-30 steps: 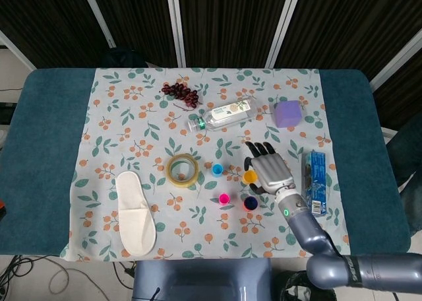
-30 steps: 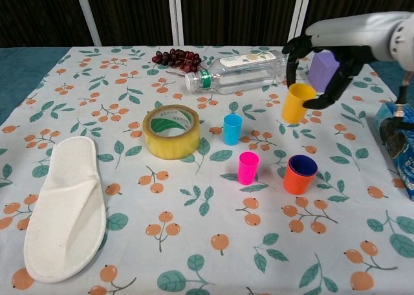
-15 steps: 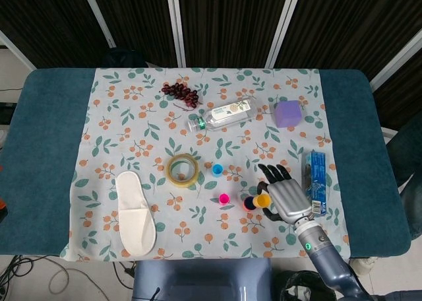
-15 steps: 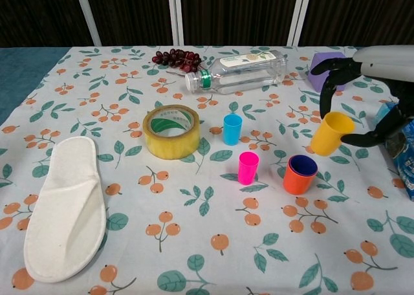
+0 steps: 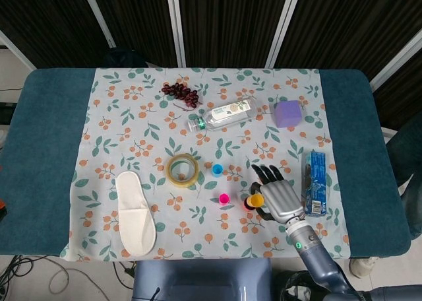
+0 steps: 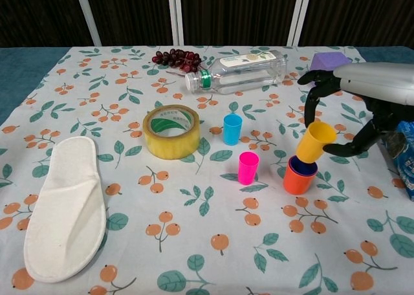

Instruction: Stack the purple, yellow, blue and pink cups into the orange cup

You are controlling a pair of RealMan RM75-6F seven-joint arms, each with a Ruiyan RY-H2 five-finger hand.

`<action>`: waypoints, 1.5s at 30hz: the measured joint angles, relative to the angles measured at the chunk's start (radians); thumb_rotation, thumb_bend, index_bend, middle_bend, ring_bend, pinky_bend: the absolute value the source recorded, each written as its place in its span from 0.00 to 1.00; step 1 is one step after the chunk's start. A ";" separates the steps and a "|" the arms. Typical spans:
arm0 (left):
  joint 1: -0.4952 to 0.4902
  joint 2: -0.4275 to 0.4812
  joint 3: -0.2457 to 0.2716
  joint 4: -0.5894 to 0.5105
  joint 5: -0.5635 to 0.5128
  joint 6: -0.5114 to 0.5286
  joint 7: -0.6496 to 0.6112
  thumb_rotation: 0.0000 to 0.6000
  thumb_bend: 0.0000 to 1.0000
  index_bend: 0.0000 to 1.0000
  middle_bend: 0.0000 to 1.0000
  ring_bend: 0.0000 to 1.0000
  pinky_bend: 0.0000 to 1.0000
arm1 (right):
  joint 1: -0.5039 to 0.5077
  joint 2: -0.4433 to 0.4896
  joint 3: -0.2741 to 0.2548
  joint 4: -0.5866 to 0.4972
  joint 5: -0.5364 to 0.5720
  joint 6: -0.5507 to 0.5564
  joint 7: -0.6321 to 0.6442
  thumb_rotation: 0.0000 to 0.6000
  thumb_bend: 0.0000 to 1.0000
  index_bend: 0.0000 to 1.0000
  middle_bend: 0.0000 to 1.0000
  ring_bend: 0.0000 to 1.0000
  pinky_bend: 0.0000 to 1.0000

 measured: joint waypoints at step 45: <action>0.001 0.002 -0.003 -0.004 -0.006 0.000 -0.004 1.00 0.80 0.18 0.02 0.00 0.00 | 0.115 -0.094 0.166 0.115 0.194 -0.108 -0.123 1.00 0.39 0.24 0.00 0.01 0.04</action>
